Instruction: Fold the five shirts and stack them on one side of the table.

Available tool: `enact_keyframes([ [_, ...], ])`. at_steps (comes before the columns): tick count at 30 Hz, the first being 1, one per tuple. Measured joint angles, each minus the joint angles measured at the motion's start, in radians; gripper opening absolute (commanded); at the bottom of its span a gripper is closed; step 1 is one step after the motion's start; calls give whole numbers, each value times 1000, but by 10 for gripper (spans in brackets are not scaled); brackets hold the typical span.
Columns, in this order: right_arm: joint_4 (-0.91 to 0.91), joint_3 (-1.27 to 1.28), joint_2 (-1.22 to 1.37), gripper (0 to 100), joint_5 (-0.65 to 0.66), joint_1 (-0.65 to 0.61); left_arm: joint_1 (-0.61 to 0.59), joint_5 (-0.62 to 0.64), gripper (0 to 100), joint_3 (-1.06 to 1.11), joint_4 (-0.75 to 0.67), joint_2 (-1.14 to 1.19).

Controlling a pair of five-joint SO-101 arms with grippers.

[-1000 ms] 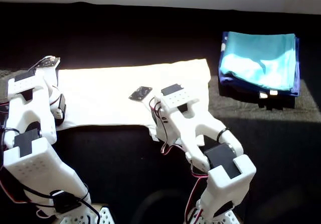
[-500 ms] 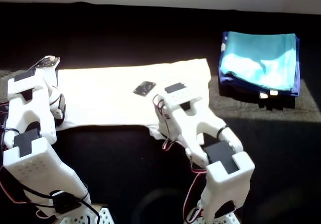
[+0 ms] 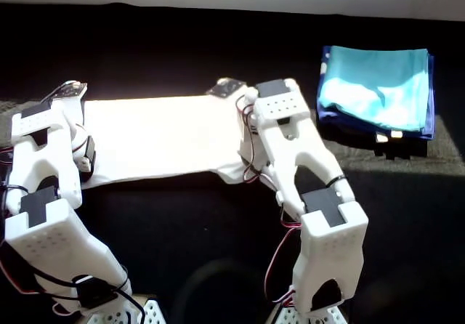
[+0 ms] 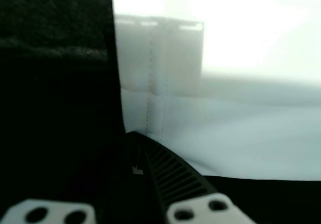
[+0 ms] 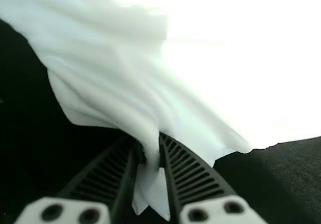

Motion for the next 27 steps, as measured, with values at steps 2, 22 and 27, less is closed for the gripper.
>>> enact_keyframes([
  [2, 9, -64, 2, 7, 0, 14, 0, 0, 9, 0, 0, 0],
  [22, -104, -766, 532, 135, -77, 60, 0, 0, 9, 0, 0, 0],
  [27, -110, -967, 600, 135, -195, 92, 0, 0, 9, 0, 0, 0],
])
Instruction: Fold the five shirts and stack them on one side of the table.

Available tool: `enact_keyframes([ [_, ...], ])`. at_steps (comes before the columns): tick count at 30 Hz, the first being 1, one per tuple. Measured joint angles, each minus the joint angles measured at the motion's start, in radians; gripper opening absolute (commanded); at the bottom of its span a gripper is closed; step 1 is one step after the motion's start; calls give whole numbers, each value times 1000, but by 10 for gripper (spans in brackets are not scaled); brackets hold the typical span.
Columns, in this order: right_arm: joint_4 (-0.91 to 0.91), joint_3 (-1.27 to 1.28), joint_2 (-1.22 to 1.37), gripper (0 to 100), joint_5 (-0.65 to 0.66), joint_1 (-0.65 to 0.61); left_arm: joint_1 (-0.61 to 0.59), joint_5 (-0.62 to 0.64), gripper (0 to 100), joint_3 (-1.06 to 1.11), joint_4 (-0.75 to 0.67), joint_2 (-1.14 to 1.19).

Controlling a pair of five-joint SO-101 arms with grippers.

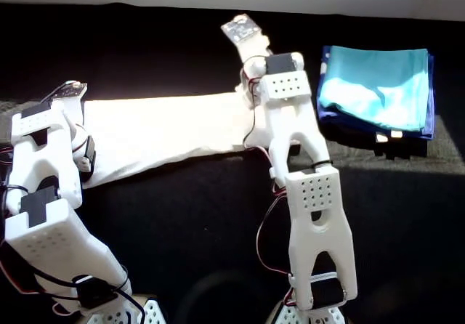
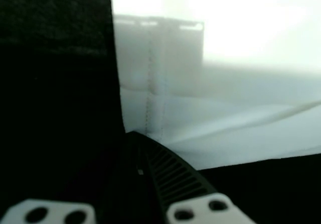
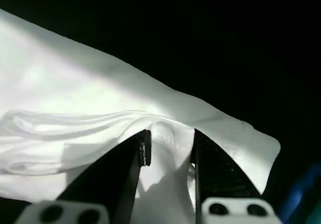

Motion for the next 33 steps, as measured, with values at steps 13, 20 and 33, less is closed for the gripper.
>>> enact_keyframes([
  [13, 255, -342, 38, 14, -135, 66, 0, 0, 9, 0, 0, 0],
  [20, 353, -333, 38, 5, -141, 11, 0, 0, 9, 0, 0, 0],
  [33, 358, -146, 38, 5, -141, -126, 0, 0, 9, 0, 0, 0],
])
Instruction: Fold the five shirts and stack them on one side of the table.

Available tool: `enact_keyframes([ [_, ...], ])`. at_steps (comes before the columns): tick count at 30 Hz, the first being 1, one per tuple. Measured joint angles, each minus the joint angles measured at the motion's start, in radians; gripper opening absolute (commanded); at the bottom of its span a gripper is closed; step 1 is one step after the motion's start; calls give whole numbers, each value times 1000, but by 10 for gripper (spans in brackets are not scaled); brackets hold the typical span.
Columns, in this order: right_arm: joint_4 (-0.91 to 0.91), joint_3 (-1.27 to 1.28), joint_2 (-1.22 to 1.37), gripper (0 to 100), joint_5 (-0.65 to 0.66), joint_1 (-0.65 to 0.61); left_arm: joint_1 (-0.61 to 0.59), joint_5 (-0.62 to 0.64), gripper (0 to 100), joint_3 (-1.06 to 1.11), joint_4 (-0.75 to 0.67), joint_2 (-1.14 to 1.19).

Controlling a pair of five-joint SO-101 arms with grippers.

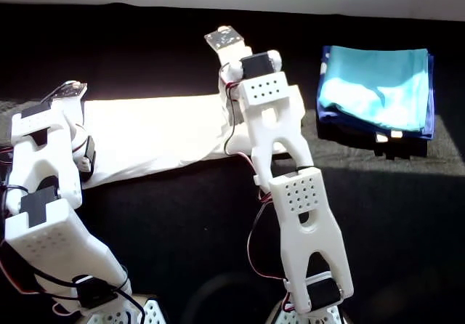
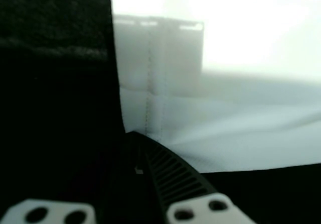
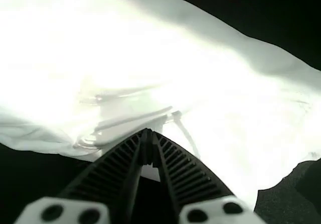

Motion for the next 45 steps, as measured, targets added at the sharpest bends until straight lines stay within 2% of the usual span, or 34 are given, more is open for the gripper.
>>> enact_keyframes([
  [5, 0, 75, -44, 5, 0, 0, 0, 0, 9, 0, 0, 0],
  [10, 0, 321, -212, 5, 0, -14, 0, 0, 9, 0, 0, 0],
  [14, -40, 459, -241, 5, 0, -41, 0, 0, 9, 0, 0, 0],
  [22, -226, 474, -239, 5, 0, -72, 0, 0, 9, 0, 0, 0],
  [31, -330, 474, -229, 5, 0, -98, 0, 0, 9, 0, 0, 0],
  [45, -532, 667, -230, 5, -2, -106, 0, 0, 9, 0, 0, 0],
])
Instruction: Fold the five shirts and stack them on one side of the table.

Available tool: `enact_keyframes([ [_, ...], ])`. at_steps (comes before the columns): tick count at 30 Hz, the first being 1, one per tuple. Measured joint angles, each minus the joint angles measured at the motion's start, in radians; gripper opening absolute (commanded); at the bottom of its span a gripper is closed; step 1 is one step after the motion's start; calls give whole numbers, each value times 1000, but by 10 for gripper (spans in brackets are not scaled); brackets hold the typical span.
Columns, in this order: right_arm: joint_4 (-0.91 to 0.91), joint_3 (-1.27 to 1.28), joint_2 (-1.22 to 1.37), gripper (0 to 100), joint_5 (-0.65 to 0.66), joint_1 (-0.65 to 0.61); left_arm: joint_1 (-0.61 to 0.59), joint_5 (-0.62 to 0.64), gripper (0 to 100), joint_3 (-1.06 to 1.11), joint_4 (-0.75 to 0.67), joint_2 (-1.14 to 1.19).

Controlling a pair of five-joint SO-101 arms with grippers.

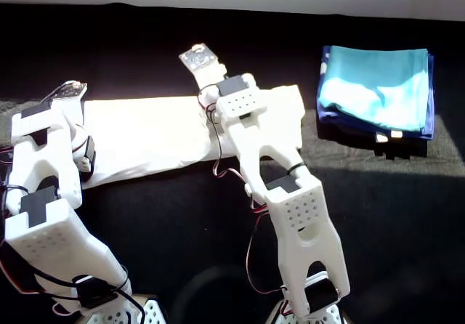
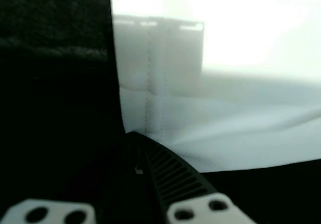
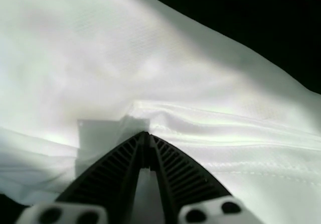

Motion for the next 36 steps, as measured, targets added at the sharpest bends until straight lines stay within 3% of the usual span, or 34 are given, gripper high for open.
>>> enact_keyframes([
  [4, 0, -23, 2, 5, 0, 5, 0, 0, 9, 0, 0, 0],
  [14, 232, -305, 0, 5, 0, -38, 0, 0, 9, 0, 0, 0],
  [23, 253, -313, 81, 5, 0, -198, 0, 0, 9, 0, 0, 0],
  [36, 358, -313, 135, 5, -92, -229, 0, 0, 9, 0, 0, 0],
])
